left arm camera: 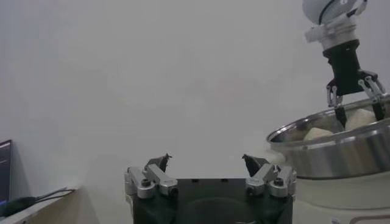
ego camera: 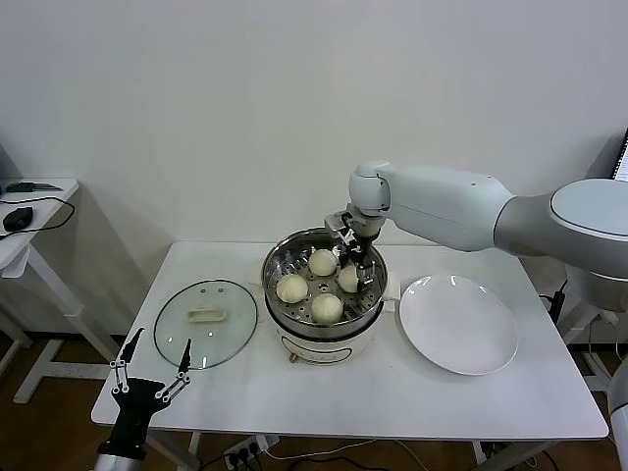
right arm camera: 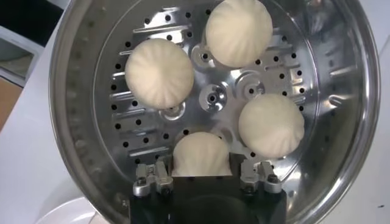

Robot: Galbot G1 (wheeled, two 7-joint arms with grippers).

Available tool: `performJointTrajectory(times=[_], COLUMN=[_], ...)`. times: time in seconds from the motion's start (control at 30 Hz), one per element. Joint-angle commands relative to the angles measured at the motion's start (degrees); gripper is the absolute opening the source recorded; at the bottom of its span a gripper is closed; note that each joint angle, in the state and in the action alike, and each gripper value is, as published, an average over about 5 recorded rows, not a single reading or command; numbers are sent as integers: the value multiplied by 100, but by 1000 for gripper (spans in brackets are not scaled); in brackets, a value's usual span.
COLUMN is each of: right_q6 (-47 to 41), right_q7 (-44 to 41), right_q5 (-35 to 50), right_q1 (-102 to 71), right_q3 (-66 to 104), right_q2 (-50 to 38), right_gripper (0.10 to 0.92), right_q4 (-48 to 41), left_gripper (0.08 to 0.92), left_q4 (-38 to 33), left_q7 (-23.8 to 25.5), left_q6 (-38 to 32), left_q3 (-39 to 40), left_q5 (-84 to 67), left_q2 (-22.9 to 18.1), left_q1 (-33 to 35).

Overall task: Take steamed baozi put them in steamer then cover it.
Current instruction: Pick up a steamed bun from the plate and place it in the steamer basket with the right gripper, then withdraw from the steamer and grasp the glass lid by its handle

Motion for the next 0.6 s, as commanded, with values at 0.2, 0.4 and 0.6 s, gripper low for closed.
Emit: performJointTrajectory(times=[0.2,0.4,0.6], right_q6=[13,239,865], right_q7=[137,1565,5659], right_q5=[57,701,1258], right_q1=[109,234,-340], right_q3=[575,1510,2034], right_q2=[-497,-1622,-2761], right_gripper=[821,823,823], right_q4=[595,1854,2835], left_gripper=[823,823,823], left_q4=[-20,-25,-5], left_q7=[-6,-9,-47], left_q6=[5,38,77], left_q3=[-2,38,143], left_q5=[1,9,240], left_q2=[3,25,61], left_q1=[3,-45,-196])
